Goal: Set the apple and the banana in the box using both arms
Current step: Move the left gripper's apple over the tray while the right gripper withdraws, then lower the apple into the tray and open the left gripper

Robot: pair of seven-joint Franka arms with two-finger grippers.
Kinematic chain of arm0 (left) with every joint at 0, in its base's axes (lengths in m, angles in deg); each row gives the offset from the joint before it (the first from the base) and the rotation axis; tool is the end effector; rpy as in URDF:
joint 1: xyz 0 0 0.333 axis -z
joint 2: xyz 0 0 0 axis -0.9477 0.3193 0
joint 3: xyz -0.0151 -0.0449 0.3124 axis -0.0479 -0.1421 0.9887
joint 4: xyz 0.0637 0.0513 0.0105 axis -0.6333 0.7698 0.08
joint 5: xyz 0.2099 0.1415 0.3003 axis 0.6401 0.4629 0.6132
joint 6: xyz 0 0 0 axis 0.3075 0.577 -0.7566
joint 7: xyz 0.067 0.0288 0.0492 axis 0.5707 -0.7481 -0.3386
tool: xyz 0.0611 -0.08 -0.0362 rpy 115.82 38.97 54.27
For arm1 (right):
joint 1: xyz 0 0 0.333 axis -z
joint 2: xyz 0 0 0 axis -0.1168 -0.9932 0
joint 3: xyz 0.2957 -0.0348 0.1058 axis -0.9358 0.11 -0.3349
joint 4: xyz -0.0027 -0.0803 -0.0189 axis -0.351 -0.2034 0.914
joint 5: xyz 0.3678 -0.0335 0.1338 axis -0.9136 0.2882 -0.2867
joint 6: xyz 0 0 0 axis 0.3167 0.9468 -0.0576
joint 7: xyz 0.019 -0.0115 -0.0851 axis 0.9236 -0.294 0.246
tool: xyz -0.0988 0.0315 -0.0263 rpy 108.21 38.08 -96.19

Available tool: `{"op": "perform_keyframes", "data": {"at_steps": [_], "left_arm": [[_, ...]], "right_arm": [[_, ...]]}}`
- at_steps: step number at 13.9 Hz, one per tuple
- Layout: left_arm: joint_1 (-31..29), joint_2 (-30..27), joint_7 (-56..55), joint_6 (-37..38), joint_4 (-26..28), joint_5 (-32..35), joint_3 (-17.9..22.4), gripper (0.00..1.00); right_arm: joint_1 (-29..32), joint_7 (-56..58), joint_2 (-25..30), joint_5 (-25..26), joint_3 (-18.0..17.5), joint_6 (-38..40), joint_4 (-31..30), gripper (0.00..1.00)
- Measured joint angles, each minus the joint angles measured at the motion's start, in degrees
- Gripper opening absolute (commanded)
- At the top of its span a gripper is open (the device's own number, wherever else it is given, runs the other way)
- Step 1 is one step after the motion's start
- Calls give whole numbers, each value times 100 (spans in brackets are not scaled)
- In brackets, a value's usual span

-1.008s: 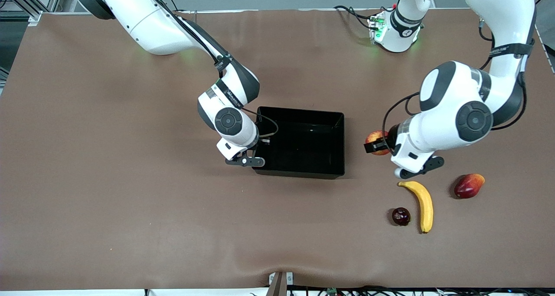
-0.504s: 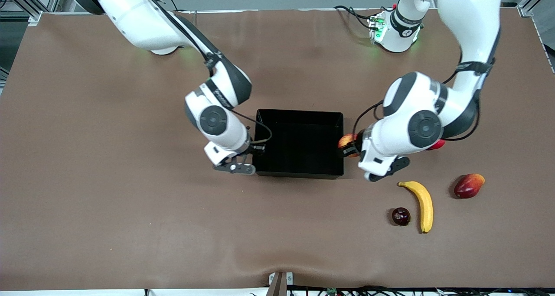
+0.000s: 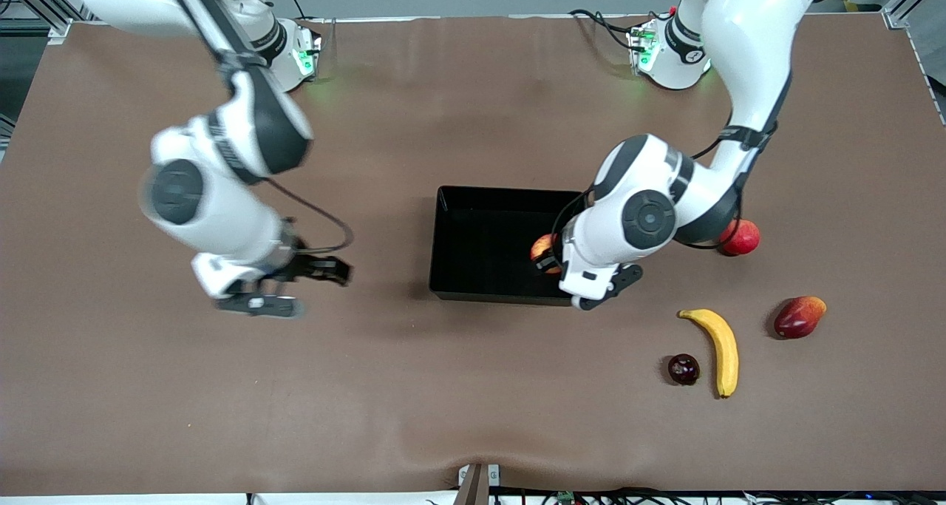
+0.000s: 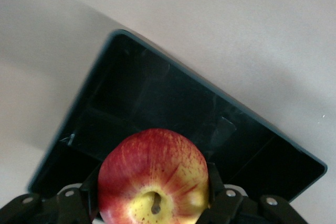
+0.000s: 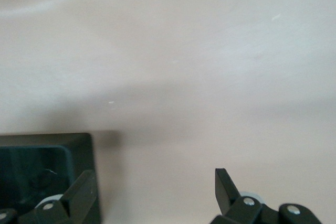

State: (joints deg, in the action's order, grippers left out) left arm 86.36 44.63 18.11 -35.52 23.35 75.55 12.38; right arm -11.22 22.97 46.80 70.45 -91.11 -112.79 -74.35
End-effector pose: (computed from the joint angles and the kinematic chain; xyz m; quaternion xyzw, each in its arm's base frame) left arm 0.6048 -0.3708 0.3364 0.9569 0.2597 -0.1072 0.0734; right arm 0.6514 0.2030 0.4484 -0.9978 0.0464 -0.0050 0.0466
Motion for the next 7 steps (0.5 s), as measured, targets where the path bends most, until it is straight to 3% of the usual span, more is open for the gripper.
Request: {"op": "perform_keyframes", "data": {"at_steps": [2,7], "left_arm": [[154,268,-236,-115,-136,121,6,0],[715,764,-289,-158,-325,304,399,0]], "right_arm": [[319,591,351,-2,53,418,5,100],[371,1885,1264,-13,1159,1523,-3,100]]}}
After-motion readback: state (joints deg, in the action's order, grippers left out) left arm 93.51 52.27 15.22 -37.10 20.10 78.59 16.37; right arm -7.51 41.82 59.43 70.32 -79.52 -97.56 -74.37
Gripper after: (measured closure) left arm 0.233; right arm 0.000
